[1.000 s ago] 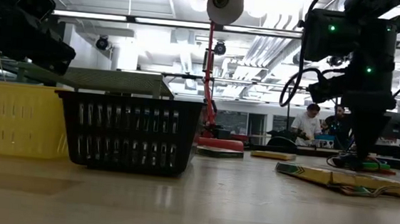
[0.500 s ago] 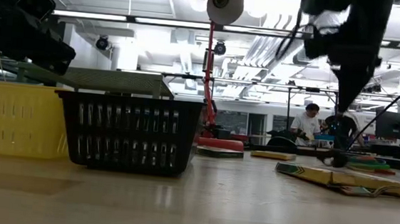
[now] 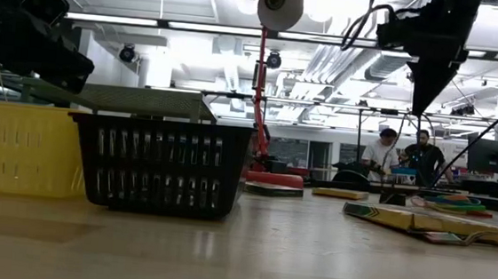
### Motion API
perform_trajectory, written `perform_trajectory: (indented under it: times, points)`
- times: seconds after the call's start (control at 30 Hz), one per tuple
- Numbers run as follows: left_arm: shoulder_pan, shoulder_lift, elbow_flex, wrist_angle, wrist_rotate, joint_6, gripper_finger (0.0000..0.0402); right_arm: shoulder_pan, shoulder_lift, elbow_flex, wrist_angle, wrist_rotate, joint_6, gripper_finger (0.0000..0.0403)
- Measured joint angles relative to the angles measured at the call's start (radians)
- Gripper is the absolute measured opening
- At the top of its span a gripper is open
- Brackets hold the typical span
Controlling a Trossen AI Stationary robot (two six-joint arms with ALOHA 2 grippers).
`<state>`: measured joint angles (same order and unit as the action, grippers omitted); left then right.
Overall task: Pick & Place Office Desk Supplies
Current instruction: Put the purple rubber band into the black bin
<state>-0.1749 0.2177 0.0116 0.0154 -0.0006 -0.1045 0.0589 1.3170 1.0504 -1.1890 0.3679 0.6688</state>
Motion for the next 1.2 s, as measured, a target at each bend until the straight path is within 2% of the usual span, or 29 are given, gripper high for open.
perform_trajectory:
  times: [0.23,0.5,0.97,1.2]
  points:
    - [0.000,0.000,0.000,0.000,0.000,0.000,0.0071,0.016,-0.003,0.010,0.120,-0.034,-0.107,0.0004]
    - [0.000,0.000,0.000,0.000,0.000,0.000,0.0071,0.052,-0.005,0.127,0.262,-0.029,-0.256,0.0004]
    - [0.000,0.000,0.000,0.000,0.000,0.000,0.0071,0.120,0.019,0.156,0.679,-0.038,-0.480,0.0004]
    - [0.000,0.000,0.000,0.000,0.000,0.000,0.0071,0.168,0.075,0.157,0.910,-0.037,-0.554,0.0004]
